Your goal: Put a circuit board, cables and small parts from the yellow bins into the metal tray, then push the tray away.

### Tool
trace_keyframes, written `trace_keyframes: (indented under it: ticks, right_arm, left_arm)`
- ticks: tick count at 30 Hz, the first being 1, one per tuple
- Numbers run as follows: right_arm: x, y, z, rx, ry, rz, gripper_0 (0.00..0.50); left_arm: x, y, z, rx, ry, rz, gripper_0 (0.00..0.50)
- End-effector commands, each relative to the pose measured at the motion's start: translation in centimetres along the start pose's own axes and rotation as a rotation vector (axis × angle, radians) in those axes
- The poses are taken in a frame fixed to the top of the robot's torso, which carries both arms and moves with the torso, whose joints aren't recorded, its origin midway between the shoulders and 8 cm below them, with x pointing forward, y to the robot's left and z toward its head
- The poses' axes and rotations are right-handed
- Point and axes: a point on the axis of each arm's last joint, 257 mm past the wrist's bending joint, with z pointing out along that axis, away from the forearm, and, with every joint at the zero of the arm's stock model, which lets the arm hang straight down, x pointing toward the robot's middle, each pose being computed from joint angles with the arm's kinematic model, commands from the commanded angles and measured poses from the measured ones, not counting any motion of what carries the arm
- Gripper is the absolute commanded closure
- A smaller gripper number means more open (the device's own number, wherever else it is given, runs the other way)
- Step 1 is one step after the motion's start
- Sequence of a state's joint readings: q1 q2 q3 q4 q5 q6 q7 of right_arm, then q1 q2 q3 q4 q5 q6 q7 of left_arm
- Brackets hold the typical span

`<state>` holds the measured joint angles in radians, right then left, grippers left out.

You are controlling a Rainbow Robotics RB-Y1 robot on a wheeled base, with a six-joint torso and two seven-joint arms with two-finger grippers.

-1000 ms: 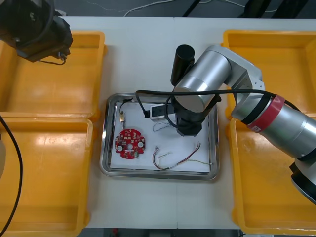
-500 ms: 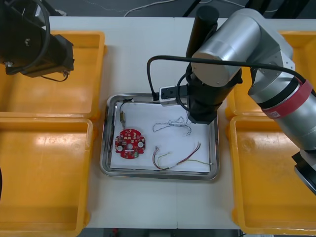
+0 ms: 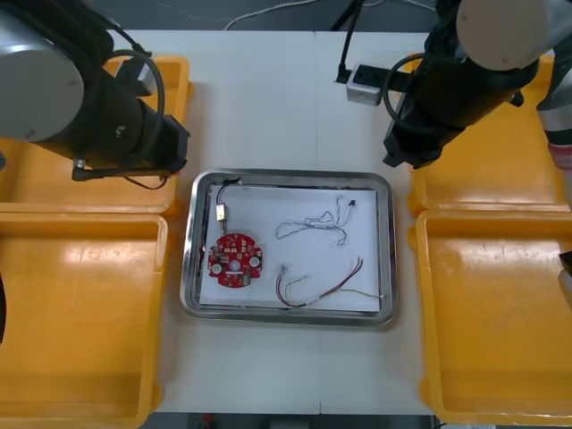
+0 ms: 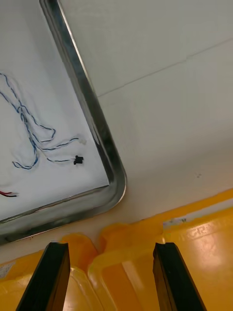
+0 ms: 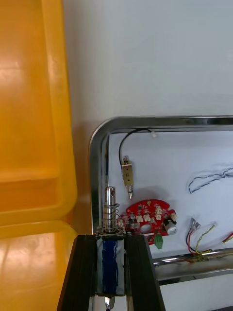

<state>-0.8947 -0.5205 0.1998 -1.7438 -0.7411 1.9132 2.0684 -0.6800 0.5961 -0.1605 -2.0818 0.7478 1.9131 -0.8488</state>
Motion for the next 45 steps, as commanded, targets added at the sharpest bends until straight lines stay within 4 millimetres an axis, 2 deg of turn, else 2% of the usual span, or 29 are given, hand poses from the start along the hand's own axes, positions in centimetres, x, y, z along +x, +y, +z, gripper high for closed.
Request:
trace_keyframes:
  ticks: [1,11,15,22,27,31,36,45]
  right_arm:
    - [3.0,-2.8,-2.1,0.043,-0.025,0.206,0.0]
    - [8.0,-5.2,-3.2,0.069,-0.025,0.486,0.0]
    - [9.0,-5.7,-3.5,0.078,-0.027,0.577,0.0]
    - [10.2,-7.4,-5.1,0.108,-0.063,0.783,0.0]
    - [12.3,-7.8,-5.5,0.13,-0.055,0.911,0.0]
    - [13.7,-7.7,-5.8,0.166,-0.053,0.968,0.0]
    - [16.1,-7.0,-5.9,0.199,-0.056,1.014,0.0]
    - [20.2,-5.6,-6.1,0.229,-0.046,1.129,0.0]
  left_arm:
    - [1.6,-1.8,0.7,-0.003,-0.01,-0.104,0.5]
    - [3.1,-8.2,4.3,0.011,-0.083,-0.161,0.5]
    - [3.4,-9.2,5.7,-0.004,-0.089,-0.146,0.5]
    - [2.9,-11.5,8.4,-0.005,-0.122,-0.12,0.5]
    - [1.9,-12.2,9.8,-0.015,-0.134,-0.11,0.5]
    - [1.3,-11.9,10.6,-0.027,-0.144,-0.103,0.5]
    - [0.5,-10.7,11.4,-0.072,-0.163,-0.073,0.5]
    - [0.5,-9.7,12.6,-0.099,-0.144,-0.055,0.5]
